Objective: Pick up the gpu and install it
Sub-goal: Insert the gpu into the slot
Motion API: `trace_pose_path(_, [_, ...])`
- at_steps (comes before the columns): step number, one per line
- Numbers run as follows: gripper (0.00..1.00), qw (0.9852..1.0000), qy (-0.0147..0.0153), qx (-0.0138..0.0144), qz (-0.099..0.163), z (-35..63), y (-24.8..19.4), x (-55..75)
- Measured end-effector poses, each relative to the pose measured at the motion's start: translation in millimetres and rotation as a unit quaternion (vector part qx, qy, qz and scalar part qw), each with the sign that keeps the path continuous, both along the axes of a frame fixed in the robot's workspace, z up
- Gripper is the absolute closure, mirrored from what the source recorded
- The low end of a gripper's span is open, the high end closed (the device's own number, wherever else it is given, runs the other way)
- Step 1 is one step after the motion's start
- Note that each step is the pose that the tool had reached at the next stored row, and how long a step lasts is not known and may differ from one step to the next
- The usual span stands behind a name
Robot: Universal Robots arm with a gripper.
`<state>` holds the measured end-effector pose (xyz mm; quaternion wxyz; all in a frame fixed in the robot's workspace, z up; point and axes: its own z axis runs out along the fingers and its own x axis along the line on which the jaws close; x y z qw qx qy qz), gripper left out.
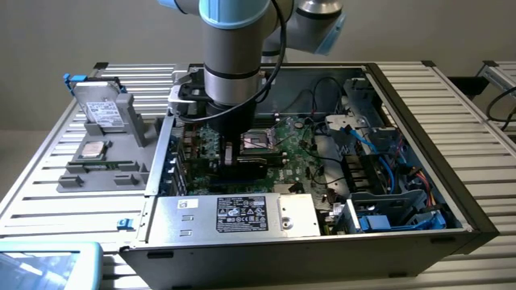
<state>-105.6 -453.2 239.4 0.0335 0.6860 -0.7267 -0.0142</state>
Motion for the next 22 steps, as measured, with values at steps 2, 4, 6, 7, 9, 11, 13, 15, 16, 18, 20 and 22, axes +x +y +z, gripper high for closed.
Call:
trace_pose_path(2, [0.72, 1.0, 0.0, 0.0, 0.0, 0.0, 0.4, 0.0])
trace_pose_path(4, [0.72, 1.0, 0.0, 0.0, 0.0, 0.0, 0.4, 0.0])
trace_pose_path(6, [0.72, 1.0, -0.0001, 0.0001, 0.0, 0.0, 0.6, 0.0])
trace_pose_path(7, [0.72, 1.0, -0.0001, 0.0001, 0.0, 0.0, 0.6, 0.0])
trace_pose_path(9, [0.72, 1.0, 0.0, 0.0002, 0.0, 0.0, 0.6, 1.1])
trace_pose_path(11, [0.72, 1.0, -0.0001, 0.0006, 0.0, 0.1, -0.2, 1.4])
trace_pose_path(13, [0.72, 1.0, -0.0002, 0.0007, 0.0, 0.1, -0.2, 1.5])
trace_pose_path(15, [0.72, 1.0, -0.0001, 0.001, 0.0, 0.3, -0.3, 1.6])
trace_pose_path(16, [0.72, 1.0, -0.0001, 0.0015, 0.0, 0.4, -0.7, 1.7])
trace_pose_path(18, [0.72, 1.0, -0.0001, 0.0022, 0.0, 0.9, -1.3, 2.0])
trace_pose_path(20, [0.72, 1.0, -0.0001, 0.0029, 0.0, 1.0, -1.3, 2.2])
trace_pose_path(22, [0.72, 1.0, -0.0001, 0.0029, 0.0, 4.0, -1.4, 2.4])
